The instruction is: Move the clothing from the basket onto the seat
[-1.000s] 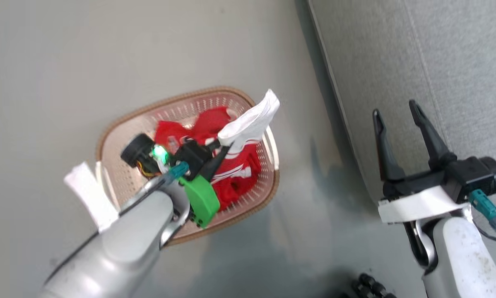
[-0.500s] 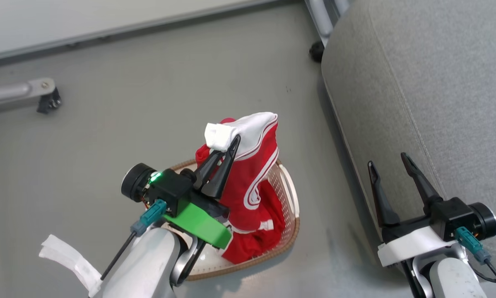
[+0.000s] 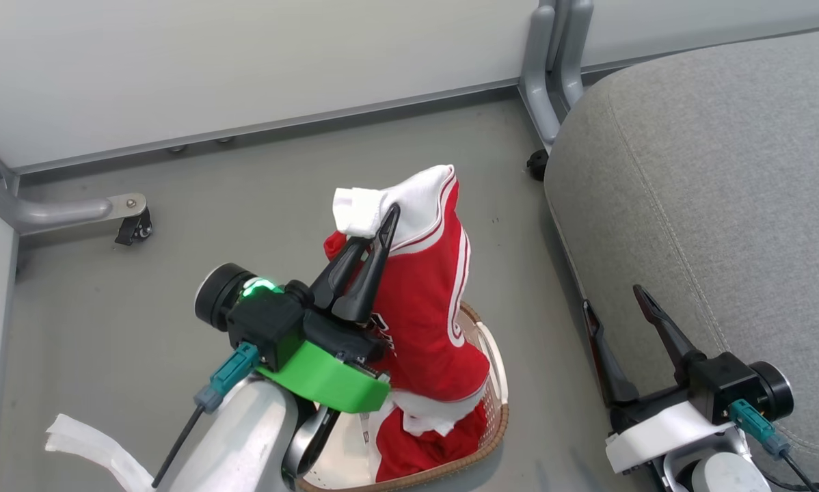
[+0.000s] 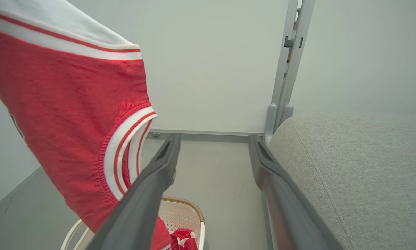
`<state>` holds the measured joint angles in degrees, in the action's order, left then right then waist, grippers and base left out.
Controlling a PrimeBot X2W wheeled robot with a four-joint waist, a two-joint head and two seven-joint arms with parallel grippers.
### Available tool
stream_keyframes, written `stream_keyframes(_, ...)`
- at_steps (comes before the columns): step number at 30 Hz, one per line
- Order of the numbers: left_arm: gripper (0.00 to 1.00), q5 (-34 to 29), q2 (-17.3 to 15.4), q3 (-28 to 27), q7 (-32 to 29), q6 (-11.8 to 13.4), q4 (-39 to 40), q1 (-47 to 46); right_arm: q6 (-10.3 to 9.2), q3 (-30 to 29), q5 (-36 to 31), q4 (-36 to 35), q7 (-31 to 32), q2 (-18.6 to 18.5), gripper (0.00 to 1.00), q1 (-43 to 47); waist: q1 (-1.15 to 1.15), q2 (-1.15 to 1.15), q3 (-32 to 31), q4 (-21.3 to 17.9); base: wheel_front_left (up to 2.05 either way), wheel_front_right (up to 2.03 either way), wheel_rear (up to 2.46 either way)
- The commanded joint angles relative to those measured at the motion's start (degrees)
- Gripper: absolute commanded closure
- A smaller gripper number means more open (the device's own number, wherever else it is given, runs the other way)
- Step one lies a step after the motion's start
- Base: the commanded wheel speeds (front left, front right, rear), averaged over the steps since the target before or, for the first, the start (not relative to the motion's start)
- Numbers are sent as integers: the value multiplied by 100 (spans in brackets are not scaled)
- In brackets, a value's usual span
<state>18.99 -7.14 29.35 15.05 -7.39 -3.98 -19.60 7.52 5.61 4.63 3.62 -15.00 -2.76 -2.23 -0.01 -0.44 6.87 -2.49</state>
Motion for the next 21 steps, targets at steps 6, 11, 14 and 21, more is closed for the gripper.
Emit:
stream_keyframes(6, 100, 66, 60, 66, 19, -17, 214, -42, -6, 129, 40, 32, -28, -22, 0, 25, 1, 44, 31, 88, 0, 0, 0)
stream_keyframes(11, 100, 83, 25, 266, 19, -18, 422, -219, -6, 564, 179, 181, -28, -20, 0, -115, 1, 44, 73, 154, 0, 0, 0)
stream_keyframes(14, 100, 92, -6, 380, 19, -18, 545, -306, -6, 892, 281, 354, -28, -23, 0, -262, 1, 44, 90, 192, 0, 0, 0)
stream_keyframes(21, 100, 154, 1, 681, 19, -18, 729, -538, -6, 1516, 343, 691, -28, -56, 0, -708, 1, 44, 127, 326, 0, 0, 0)
